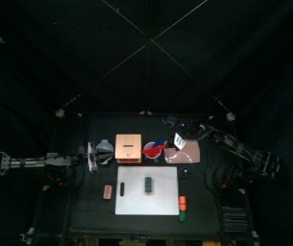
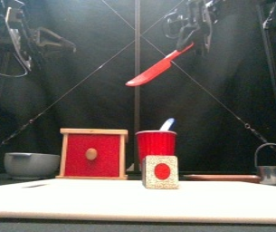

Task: Cut the sushi into 4 pieces with the knife
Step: Grasp knife edge with left hand

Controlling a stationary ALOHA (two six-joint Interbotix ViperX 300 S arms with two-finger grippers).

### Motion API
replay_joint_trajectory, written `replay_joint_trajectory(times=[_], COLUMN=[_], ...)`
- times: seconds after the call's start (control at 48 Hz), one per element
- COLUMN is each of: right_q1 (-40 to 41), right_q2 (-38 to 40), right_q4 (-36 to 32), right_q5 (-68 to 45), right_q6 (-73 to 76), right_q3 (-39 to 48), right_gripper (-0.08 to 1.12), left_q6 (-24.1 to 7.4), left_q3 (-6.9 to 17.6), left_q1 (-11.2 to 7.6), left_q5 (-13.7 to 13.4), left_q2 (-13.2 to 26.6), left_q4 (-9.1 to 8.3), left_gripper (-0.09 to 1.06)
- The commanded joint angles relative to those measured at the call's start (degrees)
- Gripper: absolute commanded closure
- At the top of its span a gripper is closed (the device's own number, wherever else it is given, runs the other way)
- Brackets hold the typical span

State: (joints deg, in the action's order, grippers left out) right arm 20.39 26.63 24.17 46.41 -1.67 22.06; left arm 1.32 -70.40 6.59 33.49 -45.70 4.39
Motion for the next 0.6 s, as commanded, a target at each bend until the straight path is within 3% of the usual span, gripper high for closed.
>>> replay_joint_trajectory(times=[0.021, 0.146, 0.271, 0.458, 0.521, 0.604], right_q1=[-7.21, -13.89, -17.40, -17.14, -16.96, -16.44], right_q2=[5.36, 8.09, 7.73, 3.16, 1.23, -1.85], right_q4=[-2.20, -5.27, -10.20, -18.72, -21.45, -25.31], right_q5=[-17.67, -37.27, -50.10, -53.96, -54.05, -54.05], right_q6=[0.53, 0.44, 0.35, 0.26, 0.18, 0.44], right_q3=[9.05, 19.78, 26.63, 28.48, 27.95, 26.89], right_gripper=[0.97, 0.97, 0.97, 0.97, 0.97, 0.97], left_q6=[0.09, 0.00, 0.00, 0.09, 0.09, -0.18], left_q3=[1.23, 2.11, 4.31, 9.23, 10.28, 11.34], left_q1=[-2.90, -5.98, -6.42, -6.59, -6.94, -7.12], left_q5=[0.53, -1.41, -7.29, -19.51, -21.09, -21.01], left_q2=[0.26, 0.26, 0.62, 2.64, 4.22, 7.56], left_q4=[0.09, 0.00, 0.18, 0.18, 0.35, 0.44], left_gripper=[0.39, 0.33, 0.21, 0.02, 0.00, 0.00])
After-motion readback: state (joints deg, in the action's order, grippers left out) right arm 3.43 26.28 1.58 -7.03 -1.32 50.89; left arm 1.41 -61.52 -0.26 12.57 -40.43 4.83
